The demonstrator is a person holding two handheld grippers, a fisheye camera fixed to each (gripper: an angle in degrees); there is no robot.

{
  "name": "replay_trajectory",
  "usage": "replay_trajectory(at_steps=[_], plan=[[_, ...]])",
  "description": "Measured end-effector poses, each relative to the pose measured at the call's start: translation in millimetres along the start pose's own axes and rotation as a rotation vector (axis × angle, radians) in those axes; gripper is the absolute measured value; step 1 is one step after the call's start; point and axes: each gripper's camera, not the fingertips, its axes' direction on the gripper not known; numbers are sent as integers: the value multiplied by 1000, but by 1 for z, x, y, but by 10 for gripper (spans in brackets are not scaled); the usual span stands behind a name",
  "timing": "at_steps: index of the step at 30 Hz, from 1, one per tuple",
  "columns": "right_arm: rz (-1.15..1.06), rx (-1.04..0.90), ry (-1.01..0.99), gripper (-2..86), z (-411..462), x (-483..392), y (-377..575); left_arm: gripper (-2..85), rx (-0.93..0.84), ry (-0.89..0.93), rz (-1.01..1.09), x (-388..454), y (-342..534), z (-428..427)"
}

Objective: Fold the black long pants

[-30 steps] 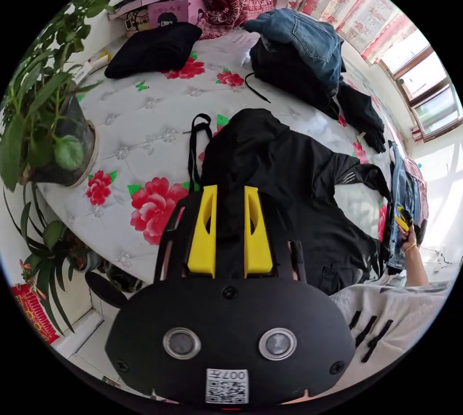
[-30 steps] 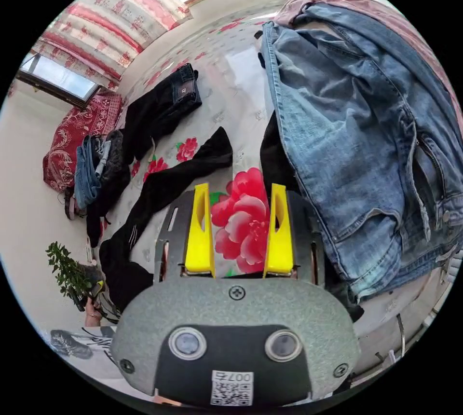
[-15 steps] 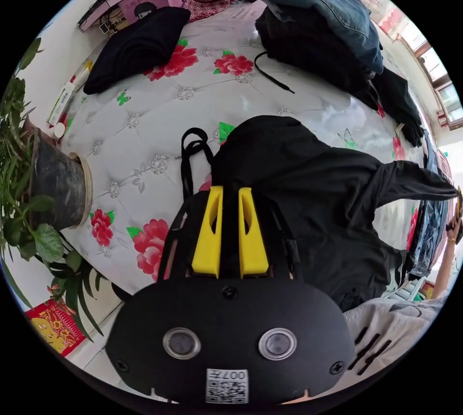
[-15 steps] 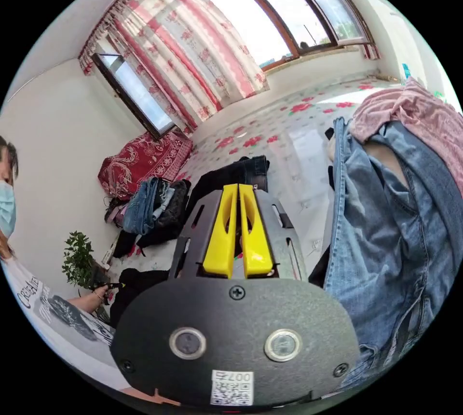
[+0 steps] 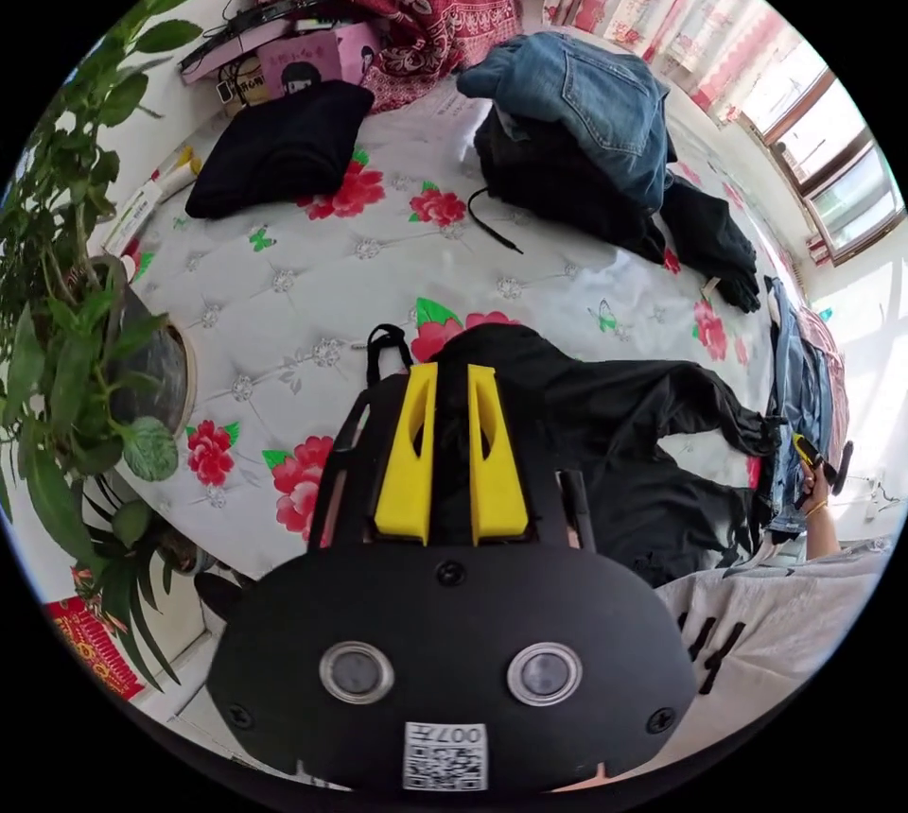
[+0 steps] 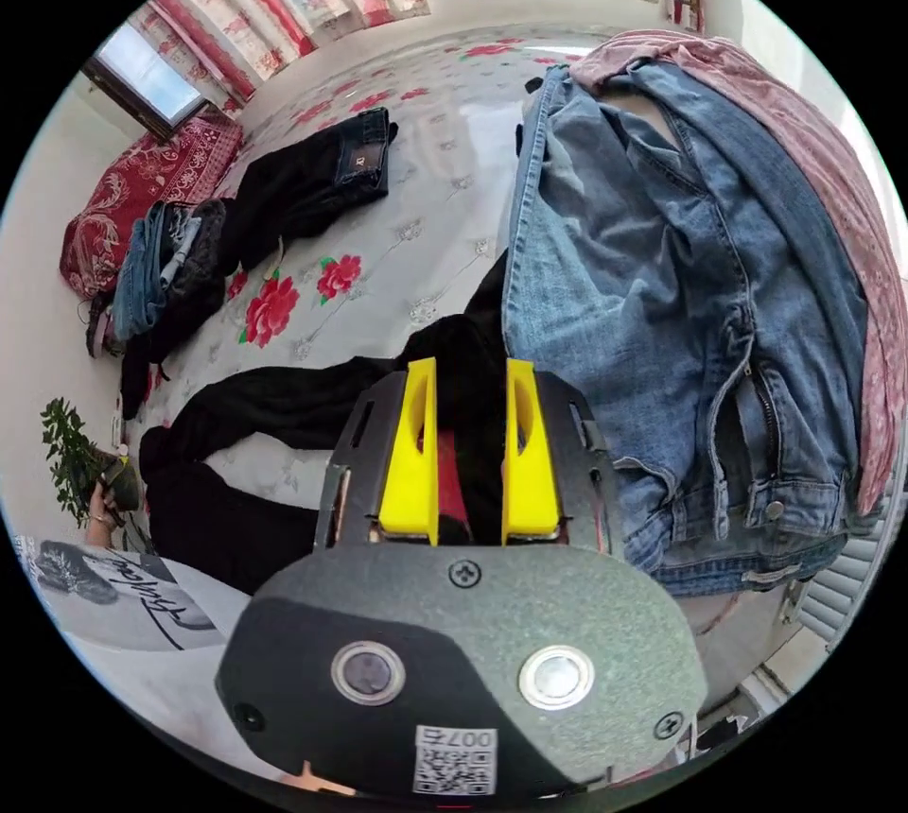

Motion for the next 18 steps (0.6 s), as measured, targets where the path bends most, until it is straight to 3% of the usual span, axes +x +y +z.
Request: replay_trajectory(at_steps=[3,6,10,15,18], plan=[[-116,-83,10,73,31,-32,-26,77,16,7,44,2,-19,0],[-156,-207,72,68,73,-51,-44,97,-87,6,56,1,-39,36],[-126,-245,284,25,96,-66,-65,86,-229,-8,53,1,-56,95],[-284,-12,270,2,39,-98,-85,44,-310,-72,146,16,-68,110],[-283,271,153,-1,-36,-102,-86,39,-186,-16,103,0,-65,73]])
